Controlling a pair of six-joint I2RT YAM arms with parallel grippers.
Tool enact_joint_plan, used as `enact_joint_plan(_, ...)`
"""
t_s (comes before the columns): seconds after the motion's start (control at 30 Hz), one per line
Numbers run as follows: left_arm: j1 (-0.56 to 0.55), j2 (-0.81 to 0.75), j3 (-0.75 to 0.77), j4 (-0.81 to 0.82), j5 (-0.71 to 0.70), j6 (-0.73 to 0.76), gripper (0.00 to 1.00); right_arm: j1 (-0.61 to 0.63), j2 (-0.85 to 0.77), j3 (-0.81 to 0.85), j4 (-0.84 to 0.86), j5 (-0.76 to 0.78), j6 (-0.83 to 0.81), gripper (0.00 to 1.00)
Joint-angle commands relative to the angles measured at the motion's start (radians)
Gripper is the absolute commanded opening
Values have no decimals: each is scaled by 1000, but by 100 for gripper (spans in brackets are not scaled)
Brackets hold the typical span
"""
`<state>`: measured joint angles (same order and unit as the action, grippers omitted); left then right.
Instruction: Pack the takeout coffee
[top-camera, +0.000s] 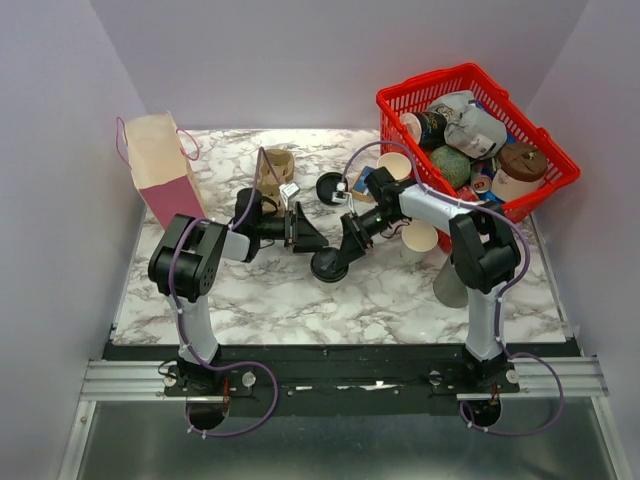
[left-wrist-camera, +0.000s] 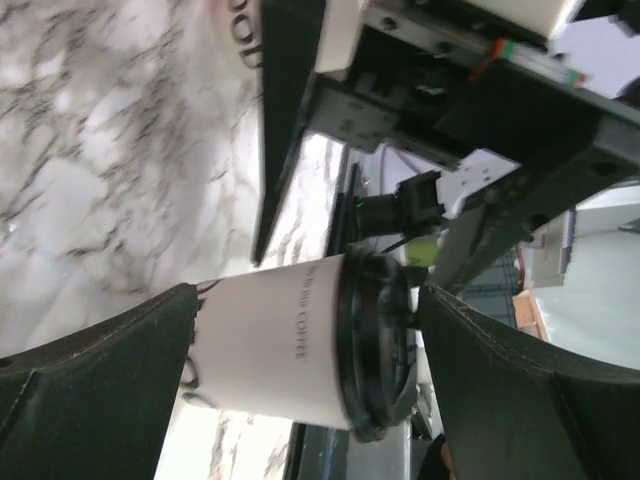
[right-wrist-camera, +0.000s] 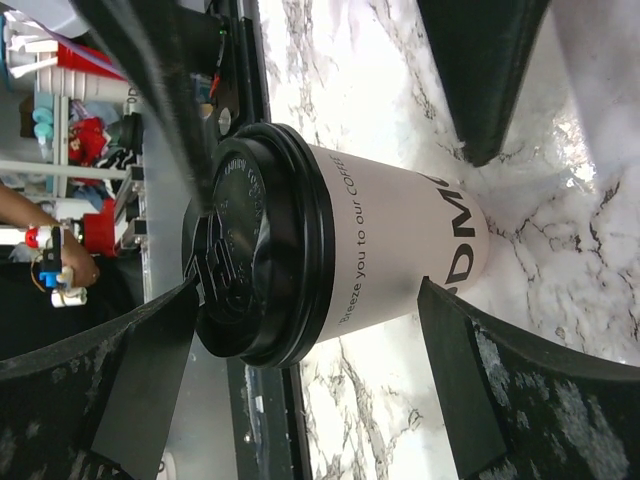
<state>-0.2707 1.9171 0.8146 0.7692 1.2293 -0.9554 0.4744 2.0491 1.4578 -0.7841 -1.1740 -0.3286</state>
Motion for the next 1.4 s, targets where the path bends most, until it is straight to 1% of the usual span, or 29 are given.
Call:
enact_joint_plan(0.0,-12,46,-38,549,58,-365,99,3,-47,-20,34,-1,22,100)
enact_joint_plan(0.03,-12,51,-38,565,58,-368,99,1,-49,-22,34,2,22,100)
enact_joint_plan(0.1,-13,45,-35,492,44,-301,99,3,-58,-25,31,11,14,100)
enact_joint_plan(0.13,-12,39,-32,369,38,-260,99,3,-61,-27,31,17,13,100)
enact_joint_plan(0.17,-12,20,-28,301,29,-150,99,3,-66,-28,28,22,10,100)
enact_joint_plan(0.2,-12,8,-20,227,6,-96,99,3,-73,-30,26,30,8,100)
enact_joint_plan(0.23,-13,-1,-14,90,-4,-33,99,3,-78,-33,26,33,7,100)
enact_joint_plan(0.27,-15,-12,-8,23,-13,68,99,3,-81,-36,26,37,7,100)
enact_joint_plan(0.3,-16,-32,1,-34,-19,120,99,3,-87,-40,25,42,8,100)
enact_joint_plan(0.33,-18,-39,4,-129,-27,159,99,4,-87,-43,25,42,8,100)
enact_joint_plan(0.4,-18,-56,1,-189,-28,237,99,7,-92,-53,25,48,5,100)
enact_joint_plan(0.5,-19,-67,-5,-266,-34,305,99,16,-93,-56,26,43,0,100)
enact_joint_plan(0.63,-19,-58,4,-358,-59,362,99,39,-90,-54,34,48,-10,100)
enact_joint_plan(0.73,-19,-30,11,-346,-67,348,99,53,-84,-60,49,48,-9,100)
enact_joint_plan(0.87,-18,6,-12,-206,-59,212,99,58,-73,-85,72,46,-7,100)
enact_joint_plan(1.0,-16,28,-19,-165,-60,185,98,58,-83,-145,126,92,9,100)
enact_joint_plan(1.2,-18,72,-38,-102,-67,143,99,58,-61,-188,218,128,91,100)
enact_joint_plan(1.3,-15,120,-52,5,-68,48,99,58,-40,-191,235,134,112,99)
enact_joint_plan(1.33,-15,134,-55,87,-67,-21,99,58,-35,-192,238,137,117,99)
enact_joint_plan(1.37,-16,149,-55,116,-70,-48,99,58,-27,-194,244,140,120,99)
